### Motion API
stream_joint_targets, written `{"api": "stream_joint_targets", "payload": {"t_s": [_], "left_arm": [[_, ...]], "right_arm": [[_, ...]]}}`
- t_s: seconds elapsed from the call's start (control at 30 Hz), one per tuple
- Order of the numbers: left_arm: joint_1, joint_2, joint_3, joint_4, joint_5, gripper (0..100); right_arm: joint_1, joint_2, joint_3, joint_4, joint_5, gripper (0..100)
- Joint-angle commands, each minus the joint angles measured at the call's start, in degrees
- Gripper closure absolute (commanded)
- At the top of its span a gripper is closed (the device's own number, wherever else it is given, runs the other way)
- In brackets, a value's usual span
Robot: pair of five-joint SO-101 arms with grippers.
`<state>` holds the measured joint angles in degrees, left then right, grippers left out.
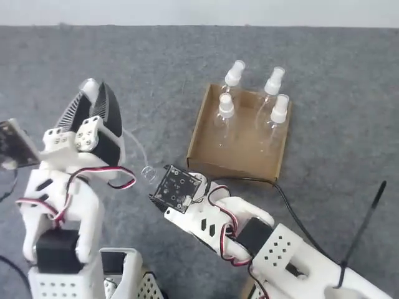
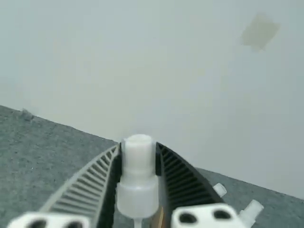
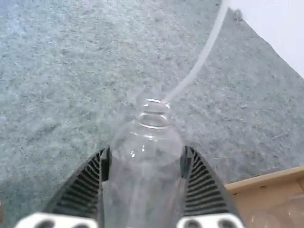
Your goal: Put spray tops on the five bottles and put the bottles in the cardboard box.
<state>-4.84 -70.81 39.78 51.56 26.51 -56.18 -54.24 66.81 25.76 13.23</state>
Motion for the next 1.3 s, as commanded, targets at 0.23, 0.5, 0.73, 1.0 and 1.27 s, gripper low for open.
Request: {"api": "stream_joint_targets", "payload": {"t_s": [0.23,0.5,0.73,1.0,1.27], "left_arm": [[2.37,-0.7,2.68,3.25,-2.73,99],[8.09,-0.44,2.86,9.14,-10.37,99],[8.18,-0.44,2.86,14.86,-15.74,99],[8.18,-0.18,3.65,18.73,-20.48,99],[8.26,-0.35,9.8,14.86,-20.22,99]], "right_arm": [[1.01,-1.54,-0.35,-1.8,-5.71,99.3],[1.01,-1.54,-0.26,-3.82,-9.93,99.3],[1.01,-1.54,-0.26,-3.91,-9.93,99.3],[0.92,-1.54,-0.26,-4.26,-10.02,99.3],[0.84,-1.54,-0.26,-3.91,-9.49,99.3]]}}
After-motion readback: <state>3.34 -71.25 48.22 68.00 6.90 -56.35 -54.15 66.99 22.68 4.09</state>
